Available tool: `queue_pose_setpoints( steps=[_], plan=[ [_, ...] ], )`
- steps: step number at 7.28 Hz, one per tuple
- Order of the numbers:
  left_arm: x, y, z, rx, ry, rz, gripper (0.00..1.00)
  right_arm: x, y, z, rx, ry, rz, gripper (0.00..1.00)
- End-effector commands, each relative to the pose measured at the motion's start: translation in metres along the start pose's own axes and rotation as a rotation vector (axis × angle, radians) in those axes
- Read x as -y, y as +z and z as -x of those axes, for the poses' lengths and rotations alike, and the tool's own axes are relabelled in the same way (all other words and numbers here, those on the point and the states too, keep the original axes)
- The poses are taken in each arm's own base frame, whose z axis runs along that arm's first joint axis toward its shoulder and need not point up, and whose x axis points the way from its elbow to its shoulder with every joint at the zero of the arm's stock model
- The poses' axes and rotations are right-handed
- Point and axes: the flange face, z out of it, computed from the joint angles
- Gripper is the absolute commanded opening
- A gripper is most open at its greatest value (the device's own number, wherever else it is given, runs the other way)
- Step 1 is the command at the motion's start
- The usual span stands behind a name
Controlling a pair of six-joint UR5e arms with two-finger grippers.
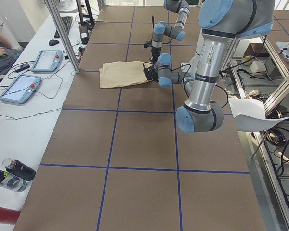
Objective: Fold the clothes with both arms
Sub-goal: 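Hold the near corners with both grippers, adjusting grip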
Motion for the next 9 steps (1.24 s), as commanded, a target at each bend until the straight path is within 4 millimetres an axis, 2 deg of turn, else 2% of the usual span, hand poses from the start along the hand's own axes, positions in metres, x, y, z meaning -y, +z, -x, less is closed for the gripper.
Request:
queue_pose_setpoints(
  steps=[1, 3, 4, 5, 6, 7, 9],
  plan=[
    [-0.038, -0.001, 0.005, 0.026, 0.018, 0.052, 0.0, -0.023, -0.025, -0.028, 0.011, -0.028, 0.062, 0.0],
    [-0.077, 0.004, 0.031, 0.067, 0.042, 0.109, 0.0, -0.053, -0.021, -0.045, -0.031, -0.051, 0.098, 0.0],
    [-0.089, -0.007, 0.048, 0.082, 0.055, 0.136, 0.0, -0.061, -0.024, -0.052, -0.041, -0.06, 0.107, 0.0],
    [-0.089, -0.025, 0.056, 0.088, 0.058, 0.145, 0.0, -0.06, -0.031, -0.058, -0.04, -0.061, 0.115, 0.0],
    [-0.092, -0.032, 0.05, 0.087, 0.058, 0.15, 0.0, -0.062, -0.041, -0.058, -0.028, -0.064, 0.131, 0.0],
    [-0.094, -0.033, 0.046, 0.088, 0.058, 0.153, 0.0, -0.053, -0.045, -0.053, -0.02, -0.055, 0.127, 0.0],
    [-0.083, -0.037, 0.038, 0.074, 0.055, 0.141, 0.0, -0.024, -0.054, -0.042, 0.005, -0.029, 0.092, 0.0]
  ],
)
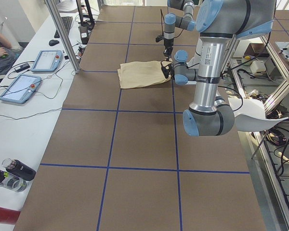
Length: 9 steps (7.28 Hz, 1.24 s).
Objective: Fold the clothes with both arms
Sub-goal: 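Lift the near edge with both grippers and fold it over toward the far edge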
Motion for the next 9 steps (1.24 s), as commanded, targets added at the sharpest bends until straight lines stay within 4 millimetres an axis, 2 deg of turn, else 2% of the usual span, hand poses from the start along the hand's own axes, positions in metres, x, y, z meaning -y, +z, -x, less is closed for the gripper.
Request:
queue_pose_setpoints(
  steps=[1, 2, 3, 4, 5, 6, 7, 8, 9],
  plan=[
    [0.028, -0.016, -0.023, -0.047, -0.007, -0.046, 0.0, 0.03, -0.014, 0.011, 0.028, 0.026, -0.036, 0.0],
    [0.056, -0.032, -0.041, -0.081, -0.023, -0.091, 0.0, 0.047, -0.024, 0.017, 0.051, 0.042, -0.06, 0.0],
    [0.089, -0.044, -0.053, -0.07, -0.037, -0.14, 0.0, 0.07, -0.045, 0.036, 0.094, 0.059, -0.094, 0.0],
    [0.125, -0.063, -0.091, -0.083, 0.032, -0.215, 0.0, 0.098, -0.067, 0.064, 0.14, 0.076, -0.133, 0.0],
    [0.169, -0.072, -0.113, -0.061, 0.045, -0.297, 0.0, 0.128, -0.077, 0.092, 0.156, 0.08, -0.17, 0.0],
    [0.203, -0.067, -0.129, -0.053, 0.029, -0.345, 0.0, 0.157, -0.087, 0.117, 0.166, 0.084, -0.211, 0.0],
    [0.233, -0.052, -0.137, -0.021, 0.038, -0.382, 0.0, 0.192, -0.085, 0.147, 0.15, 0.079, -0.257, 0.0],
    [0.247, -0.038, -0.129, 0.009, 0.046, -0.392, 0.0, 0.21, -0.066, 0.172, 0.126, 0.081, -0.273, 0.0],
    [0.252, -0.029, -0.125, 0.021, 0.045, -0.395, 0.0, 0.223, -0.046, 0.183, 0.142, 0.076, -0.277, 0.0]
  ],
)
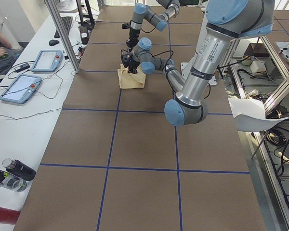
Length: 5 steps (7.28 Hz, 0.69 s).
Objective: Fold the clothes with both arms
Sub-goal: 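Lift the near edge with both grippers and fold it over toward the far edge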
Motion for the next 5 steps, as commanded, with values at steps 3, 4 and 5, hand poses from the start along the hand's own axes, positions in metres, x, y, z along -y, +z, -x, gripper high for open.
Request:
queue_pose_setpoints(
  steps=[3, 4, 5],
  plan=[
    [0.008, 0.023, 0.008, 0.035, 0.007, -0.01, 0.0, 0.024, 0.061, 0.014, 0.002, -0.004, -0.018, 0.0],
    [0.009, 0.028, 0.01, 0.041, 0.005, -0.011, 0.06, 0.029, 0.072, 0.009, -0.019, 0.002, -0.023, 0.0],
    [0.01, 0.039, 0.011, 0.032, 0.007, -0.01, 0.26, 0.033, 0.081, 0.004, -0.039, 0.008, -0.028, 0.0]
  ],
)
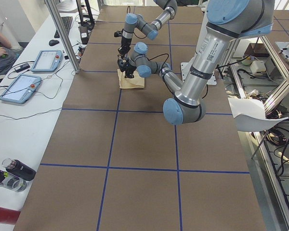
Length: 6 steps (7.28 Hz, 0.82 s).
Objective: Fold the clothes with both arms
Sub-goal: 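Lift the near edge with both grippers and fold it over toward the far edge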
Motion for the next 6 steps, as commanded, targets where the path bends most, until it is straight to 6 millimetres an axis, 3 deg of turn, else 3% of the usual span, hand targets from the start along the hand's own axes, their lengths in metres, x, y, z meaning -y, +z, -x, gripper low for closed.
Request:
queue_pose_setpoints(
  steps=[1, 2, 3, 4, 6],
  plan=[
    [0.001, 0.031, -0.007, 0.005, 0.002, -0.001, 0.93, 0.004, 0.016, -0.006, -0.031, 0.007, -0.006, 0.0],
    [0.003, 0.046, -0.013, 0.02, -0.002, -0.006, 1.0, 0.003, 0.017, -0.005, -0.033, 0.007, -0.004, 0.0],
    [0.009, 0.046, -0.012, 0.005, -0.001, -0.011, 1.0, 0.002, 0.015, -0.001, -0.023, 0.004, -0.002, 0.21],
    [0.014, 0.043, -0.014, -0.005, 0.017, -0.013, 1.0, 0.001, 0.016, 0.005, -0.022, 0.004, -0.001, 0.99],
    [0.04, 0.031, -0.014, -0.017, 0.002, -0.041, 1.0, 0.003, 0.024, 0.006, -0.038, 0.007, -0.003, 1.0]
  ],
)
